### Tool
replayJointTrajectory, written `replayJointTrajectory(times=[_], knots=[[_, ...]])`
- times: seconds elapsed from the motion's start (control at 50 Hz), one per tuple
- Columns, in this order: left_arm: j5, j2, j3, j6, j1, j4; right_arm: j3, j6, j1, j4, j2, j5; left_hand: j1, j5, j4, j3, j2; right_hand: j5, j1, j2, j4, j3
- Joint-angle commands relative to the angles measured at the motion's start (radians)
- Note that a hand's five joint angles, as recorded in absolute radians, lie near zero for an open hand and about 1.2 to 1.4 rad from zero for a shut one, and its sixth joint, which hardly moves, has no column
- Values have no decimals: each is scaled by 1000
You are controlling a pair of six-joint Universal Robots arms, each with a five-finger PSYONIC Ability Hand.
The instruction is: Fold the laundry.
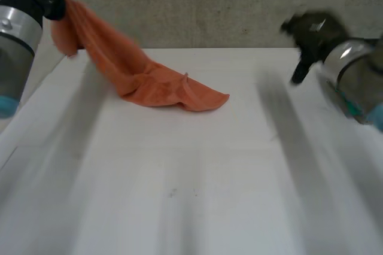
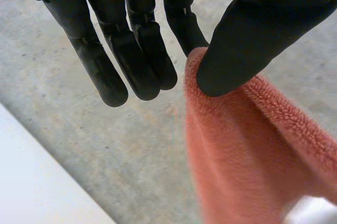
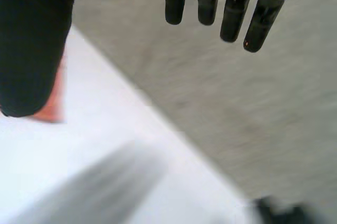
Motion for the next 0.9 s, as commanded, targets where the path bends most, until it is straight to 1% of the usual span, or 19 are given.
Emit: replayJointTrajectory(times=[0.02,0.08,0.14,0.22,0.32,0.38,0.4,0.46,0.58,0.6,0.62,0.64,0.66,0.68,0.74,0.76,0.82,0.84,0.9], knots=[[45,128,-99,22,-38,40,20,246,9,18,56,-177,259,230,193,203,199,-79,-30,-58,-65,-59],[63,185,-101,35,-50,36,-28,289,9,18,101,-260,259,230,193,203,199,-79,-30,-58,-65,-59],[69,251,-108,45,-64,27,-87,300,23,21,163,-312,259,230,193,203,199,-79,-30,-58,-65,-59],[71,329,-115,47,-84,-1,-158,305,53,21,238,-350,259,230,193,203,199,-79,-30,-58,-65,-59],[72,406,-116,49,-114,-21,-273,310,185,17,371,-360,259,230,193,203,199,-79,-30,-58,-65,-59],[72,423,-119,49,-128,-21,-305,311,231,14,424,-372,259,230,193,203,199,-79,-30,-58,-65,-59],[72,429,-119,49,-136,-23,-321,311,268,12,454,-376,259,230,193,203,199,-79,-30,-58,-65,-59],[72,437,-119,49,-150,-26,-351,313,327,9,514,-366,259,230,193,203,199,-79,-30,-58,-65,-59],[72,444,-119,49,-159,-33,-430,348,370,9,609,-329,259,230,193,203,199,-79,-30,-58,-65,-59],[72,446,-119,49,-160,-35,-440,354,370,8,617,-318,259,230,193,203,199,138,186,158,151,157],[72,448,-121,49,-160,-35,-466,362,371,5,626,-286,259,230,193,203,199,878,926,899,892,898],[72,448,-121,49,-160,-35,-480,365,368,0,629,-260,259,230,193,203,199,1141,1189,1161,1154,1160],[72,448,-121,49,-160,-35,-488,365,367,-5,625,-227,259,230,193,203,199,1143,1191,1163,1156,1163],[72,445,-122,49,-160,-33,-487,350,361,-15,602,-140,259,230,193,203,199,1143,1191,1163,1156,1163],[71,437,-125,50,-159,-33,-459,320,357,-17,545,-75,259,230,193,203,199,1143,1191,1163,1156,1163],[72,434,-134,50,-153,-33,-407,279,347,-21,472,-47,259,230,193,203,199,1143,1191,1163,1156,1163],[72,429,-150,50,-145,-32,-301,186,289,-22,332,-48,259,230,193,203,199,1143,1191,1163,1156,1163],[72,422,-159,50,-142,-33,-228,102,232,-17,245,-44,259,230,193,203,199,1143,1191,1163,1156,1163],[71,391,-176,50,-139,-36,-125,-35,170,-6,134,-27,259,230,193,203,199,1143,1191,1163,1156,1163]])
